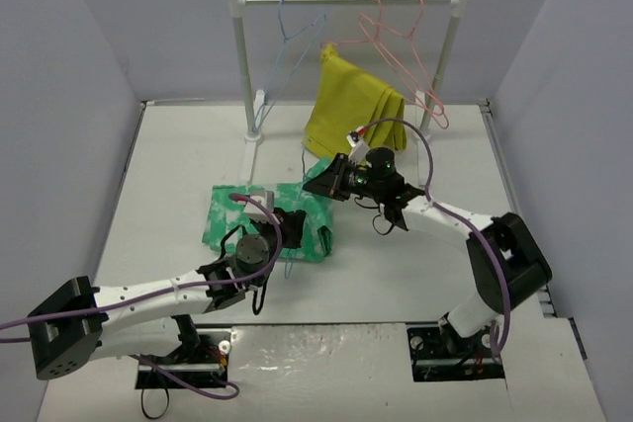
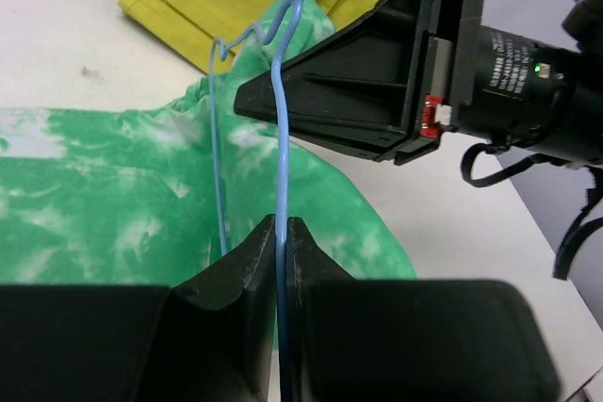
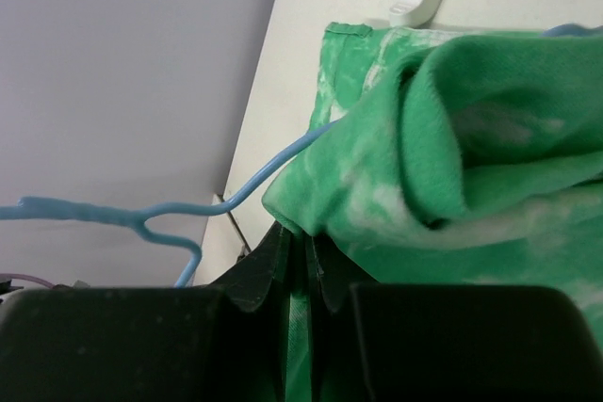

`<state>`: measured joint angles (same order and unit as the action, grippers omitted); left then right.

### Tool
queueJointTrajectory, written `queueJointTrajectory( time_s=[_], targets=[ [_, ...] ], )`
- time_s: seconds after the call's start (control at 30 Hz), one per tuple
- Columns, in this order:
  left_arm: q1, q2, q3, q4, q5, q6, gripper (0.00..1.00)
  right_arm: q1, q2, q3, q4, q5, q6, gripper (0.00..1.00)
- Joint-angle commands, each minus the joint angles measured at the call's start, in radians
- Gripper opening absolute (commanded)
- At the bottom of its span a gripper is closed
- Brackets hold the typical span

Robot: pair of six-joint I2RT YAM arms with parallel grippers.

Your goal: Place the trousers on the hanger

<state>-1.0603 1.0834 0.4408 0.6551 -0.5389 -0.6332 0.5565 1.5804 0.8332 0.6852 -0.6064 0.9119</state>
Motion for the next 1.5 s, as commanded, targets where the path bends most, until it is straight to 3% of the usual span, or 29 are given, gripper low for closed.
queueJointTrajectory(
  time_s=[0.0, 0.3, 0.6, 0.83, 1.07, 1.27, 1.47],
  targets=[
    [-0.002, -0.030, -0.023, 0.117, 0.006, -0.071, 0.04, 0.041, 0.056, -0.021, 0.260, -0.034, 0.041, 0.00],
    [0.002, -0.043, -0.076, 0.100, -0.008, -0.082, 0.06, 0.147, 0.220, 0.010, 0.405, -0.012, 0.082, 0.00],
    [0.068, -0.054, -0.132, 0.183, 0.089, -0.096, 0.06, 0.158, 0.191, -0.053, 0.433, 0.001, 0.085, 0.00],
    [0.095, -0.109, -0.119, 0.157, 0.162, -0.050, 0.06, 0.079, 0.027, -0.036, 0.182, -0.022, -0.066, 0.00],
    [0.116, -0.034, -0.013, 0.203, 0.275, 0.004, 0.01, -0.002, -0.083, -0.026, 0.026, -0.064, -0.151, 0.00],
    [0.132, 0.068, 0.061, 0.301, 0.338, -0.011, 0.00, -0.042, -0.143, -0.054, -0.058, -0.059, -0.205, 0.00],
    [0.174, 0.118, 0.031, 0.392, 0.375, -0.062, 0.00, -0.078, -0.189, -0.115, -0.018, -0.090, -0.180, 0.00]
  ],
)
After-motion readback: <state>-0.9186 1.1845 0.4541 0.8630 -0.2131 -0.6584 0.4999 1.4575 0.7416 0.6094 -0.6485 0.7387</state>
